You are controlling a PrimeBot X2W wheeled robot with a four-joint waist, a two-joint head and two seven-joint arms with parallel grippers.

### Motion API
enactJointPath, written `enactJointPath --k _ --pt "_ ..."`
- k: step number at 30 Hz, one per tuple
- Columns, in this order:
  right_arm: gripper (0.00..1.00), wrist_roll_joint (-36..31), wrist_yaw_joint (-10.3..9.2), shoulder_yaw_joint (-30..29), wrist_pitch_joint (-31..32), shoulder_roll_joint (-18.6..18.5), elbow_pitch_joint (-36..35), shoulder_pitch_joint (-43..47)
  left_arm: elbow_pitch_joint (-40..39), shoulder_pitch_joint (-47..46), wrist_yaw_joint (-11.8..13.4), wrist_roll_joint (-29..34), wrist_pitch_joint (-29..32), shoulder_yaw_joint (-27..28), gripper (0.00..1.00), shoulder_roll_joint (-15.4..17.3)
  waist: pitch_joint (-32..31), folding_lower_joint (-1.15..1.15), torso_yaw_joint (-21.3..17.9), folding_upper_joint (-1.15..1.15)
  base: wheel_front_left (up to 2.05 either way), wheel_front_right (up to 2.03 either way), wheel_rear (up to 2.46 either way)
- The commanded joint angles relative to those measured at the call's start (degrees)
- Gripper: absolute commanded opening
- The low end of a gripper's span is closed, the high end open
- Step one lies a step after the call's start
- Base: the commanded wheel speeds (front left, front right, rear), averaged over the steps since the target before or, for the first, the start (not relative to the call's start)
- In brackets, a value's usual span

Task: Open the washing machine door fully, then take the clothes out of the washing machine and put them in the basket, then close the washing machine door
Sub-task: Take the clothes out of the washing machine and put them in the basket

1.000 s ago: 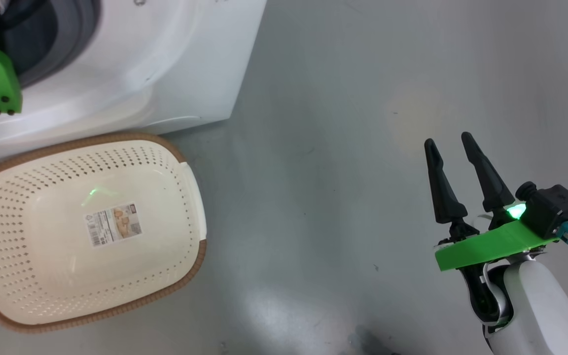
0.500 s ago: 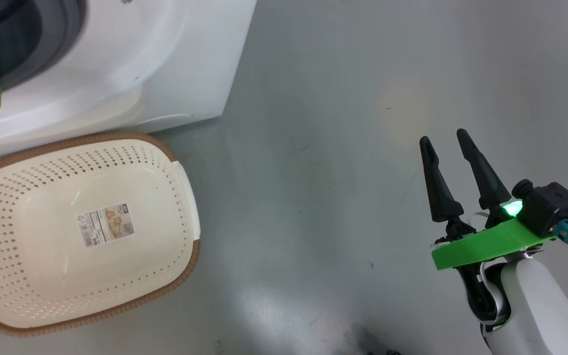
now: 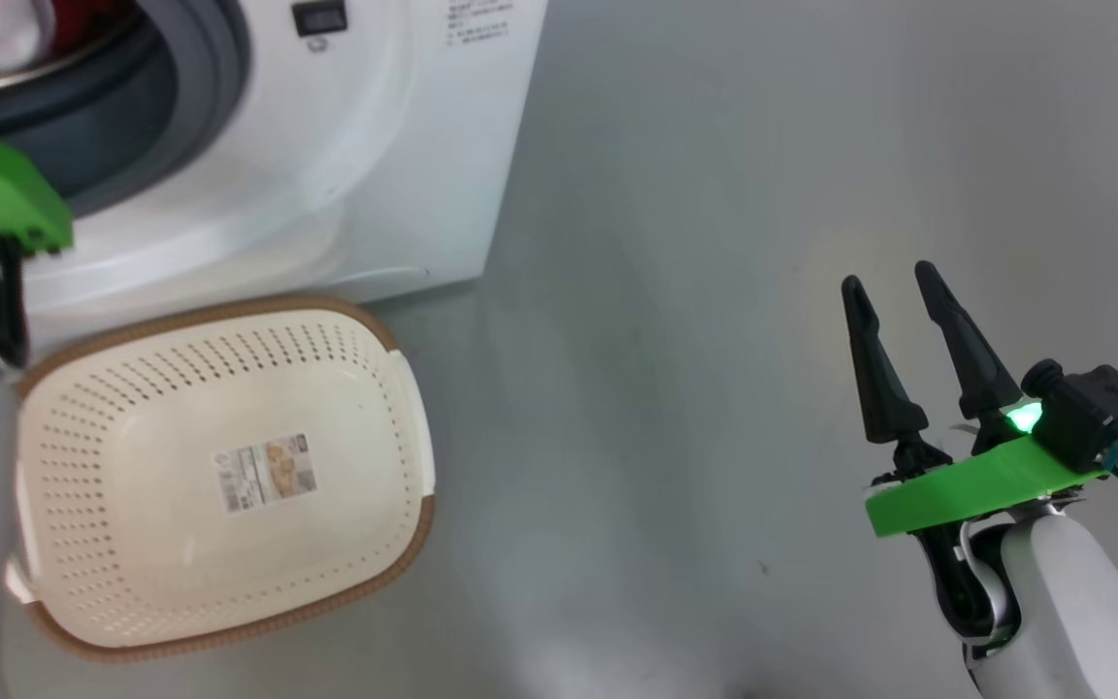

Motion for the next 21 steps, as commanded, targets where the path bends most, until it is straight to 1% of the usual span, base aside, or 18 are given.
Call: enactJointPath --k 1,7,13,18,19,21 --pt "1.00 -0.21 0.28 1.00 -0.37 -1.06 -1.05 1.75 -3.56 2.93 0.08 -0.05 -0.67 1.84 0.00 1.97 -2.81 0.00 1.43 0.00 0.00 0.00 0.00" --pt "1.00 -0.41 0.28 0.80 -0.37 -2.22 -0.81 3.58 -14.57 12.18 -1.19 0.36 -0.68 7.24 0.00 -0.45 -6.43 0.00 3.24 0.00 0.00 0.00 0.00" --pt "1.00 -0.51 0.28 0.08 -0.37 -3.18 -0.65 5.67 -23.64 19.57 -3.16 1.60 -0.68 12.70 0.00 -4.14 -9.49 0.00 5.25 0.00 0.00 0.00 0.00" --pt "1.00 -0.67 0.28 -0.40 -0.37 -3.53 -0.78 7.16 -31.34 24.26 -5.08 3.28 -0.68 15.49 0.00 -7.44 -11.09 0.00 6.80 0.00 0.00 0.00 0.00" --pt "1.00 -0.67 0.28 -0.40 -0.37 -3.53 -0.78 7.16 -31.34 24.26 -5.08 3.28 -0.68 15.49 0.00 -7.44 -11.09 0.00 6.80 0.00 0.00 0.00 0.00" --pt "1.00 -0.67 0.28 -0.68 -0.37 -3.68 -0.82 7.55 -34.52 25.86 -5.61 4.06 -0.68 16.05 0.00 -8.70 -11.48 0.00 7.38 0.00 0.00 0.00 0.00"
